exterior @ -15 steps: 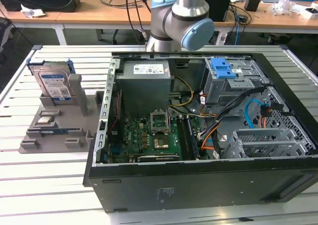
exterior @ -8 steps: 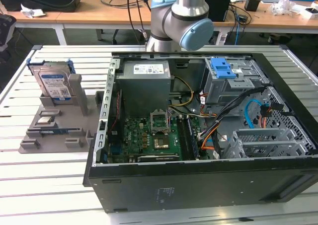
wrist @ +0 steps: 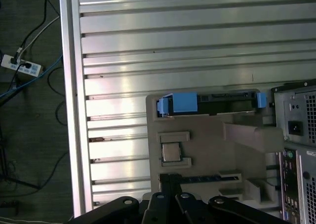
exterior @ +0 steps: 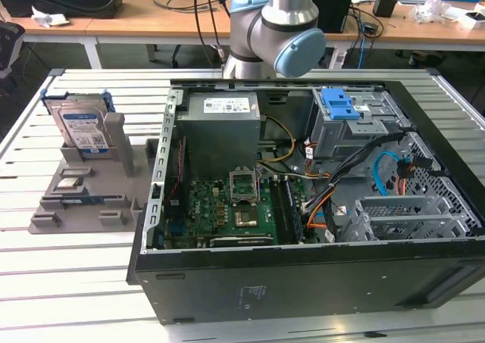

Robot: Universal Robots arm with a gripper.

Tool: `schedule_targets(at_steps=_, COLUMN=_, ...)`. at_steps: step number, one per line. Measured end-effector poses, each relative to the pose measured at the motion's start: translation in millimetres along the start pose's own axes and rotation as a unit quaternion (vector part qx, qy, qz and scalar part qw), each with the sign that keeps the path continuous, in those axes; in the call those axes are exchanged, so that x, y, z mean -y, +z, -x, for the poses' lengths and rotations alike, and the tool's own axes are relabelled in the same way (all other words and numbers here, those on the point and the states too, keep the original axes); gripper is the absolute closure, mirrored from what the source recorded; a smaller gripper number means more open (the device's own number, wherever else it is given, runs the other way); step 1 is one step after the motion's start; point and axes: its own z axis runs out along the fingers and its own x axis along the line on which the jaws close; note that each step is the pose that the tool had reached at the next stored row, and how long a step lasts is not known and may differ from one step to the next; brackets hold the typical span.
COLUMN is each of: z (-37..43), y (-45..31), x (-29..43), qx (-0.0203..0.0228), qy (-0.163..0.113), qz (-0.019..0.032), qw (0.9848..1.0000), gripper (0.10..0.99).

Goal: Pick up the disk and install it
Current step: 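Reach for the disk, then pick up the disk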

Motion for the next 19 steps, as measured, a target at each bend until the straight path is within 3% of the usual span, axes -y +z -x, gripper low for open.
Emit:
schedule_targets(at_steps=8, z=0.0, y=0.0, x=-0.1, qx=-0.0001, qy=-0.002, qz=0.0000, qw=1.0000, gripper=0.980)
schedule_targets(at_steps=9, z=0.0, y=0.0, x=-0.1, qx=-0.0004, qy=-0.014, qz=0.0002, qw=0.9999, gripper=0.980)
schedule_targets(at_steps=10, z=0.0, y=0.0, x=-0.1, qx=-0.0010, qy=-0.037, qz=0.0006, qw=0.9993, gripper=0.980)
schedule_targets(at_steps=16, z=0.0, y=0.0, x=-0.1, qx=-0.0022, qy=-0.078, qz=0.0013, qw=0.9969, gripper=0.980)
schedule_targets(at_steps=17, z=0.0, y=0.0, x=-0.1, qx=-0.0025, qy=-0.086, qz=0.0015, qw=0.9963, gripper=0.980)
schedule_targets(at_steps=19, z=0.0, y=0.0, x=-0.2, qx=-0.0033, qy=-0.115, qz=0.0020, qw=0.9933, gripper=0.980)
